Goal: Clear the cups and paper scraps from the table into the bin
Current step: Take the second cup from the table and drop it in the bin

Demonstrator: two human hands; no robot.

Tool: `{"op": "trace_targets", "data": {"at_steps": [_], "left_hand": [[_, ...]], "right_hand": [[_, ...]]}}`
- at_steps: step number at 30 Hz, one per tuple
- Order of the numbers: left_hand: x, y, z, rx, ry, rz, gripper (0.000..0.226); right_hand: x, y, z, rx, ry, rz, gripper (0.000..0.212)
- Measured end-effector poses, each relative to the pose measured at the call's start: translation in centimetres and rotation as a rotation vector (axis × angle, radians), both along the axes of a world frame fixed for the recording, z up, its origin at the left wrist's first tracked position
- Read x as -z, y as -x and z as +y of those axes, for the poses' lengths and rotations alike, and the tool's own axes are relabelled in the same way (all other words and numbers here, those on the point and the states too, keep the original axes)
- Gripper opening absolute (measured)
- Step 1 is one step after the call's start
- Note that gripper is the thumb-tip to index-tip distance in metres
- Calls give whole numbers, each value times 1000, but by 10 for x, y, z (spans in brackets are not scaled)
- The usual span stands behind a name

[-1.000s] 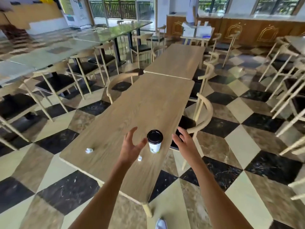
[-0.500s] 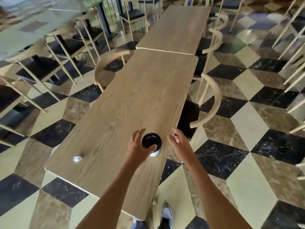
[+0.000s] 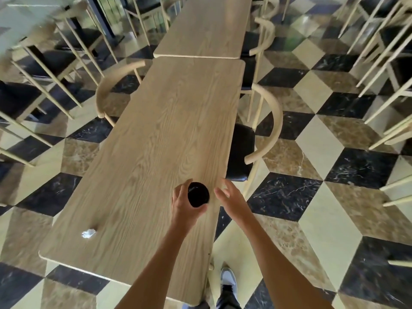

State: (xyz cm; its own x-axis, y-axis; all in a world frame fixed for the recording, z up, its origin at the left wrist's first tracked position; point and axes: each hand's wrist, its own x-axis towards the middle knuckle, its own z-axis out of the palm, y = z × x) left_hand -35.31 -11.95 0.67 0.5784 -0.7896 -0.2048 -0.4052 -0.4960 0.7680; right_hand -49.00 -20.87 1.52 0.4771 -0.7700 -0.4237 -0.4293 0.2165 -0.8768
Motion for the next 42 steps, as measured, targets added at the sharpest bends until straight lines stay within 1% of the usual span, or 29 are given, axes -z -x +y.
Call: {"op": "trace_targets", "data": {"at_steps": [6,13,18,22,26,31,34,36,40,42], "left_hand": [[2,-5,6,-11,14,44,81],[-12,-8,13,-105,63,106,73],[-34,-6,15,-113,146,243,69],[-49,1,14,-112,214,363,69],[-62,12,10,-76,261,418,66],[-75,34,0,57,258,427,68],[-82,60,-6,168,260,494,64],[-87,84,-8,266,260,525,57],[-95,144,0,498,203,578,55],[-98,180,9,627,171,629,50]], "right_hand": [[6,2,3,-4,-19,17,58],[7,2,10,3,-21,24,60],[5,8,10,7,-6,29,59],[0,19,10,59,-2,6,58],[-9,36,12,116,24,-18,57],[-25,67,19,259,47,15,55],[-36,98,34,361,103,31,56],[-41,125,52,462,128,54,57],[-50,187,100,682,184,114,58],[-54,223,130,798,226,163,54]]}}
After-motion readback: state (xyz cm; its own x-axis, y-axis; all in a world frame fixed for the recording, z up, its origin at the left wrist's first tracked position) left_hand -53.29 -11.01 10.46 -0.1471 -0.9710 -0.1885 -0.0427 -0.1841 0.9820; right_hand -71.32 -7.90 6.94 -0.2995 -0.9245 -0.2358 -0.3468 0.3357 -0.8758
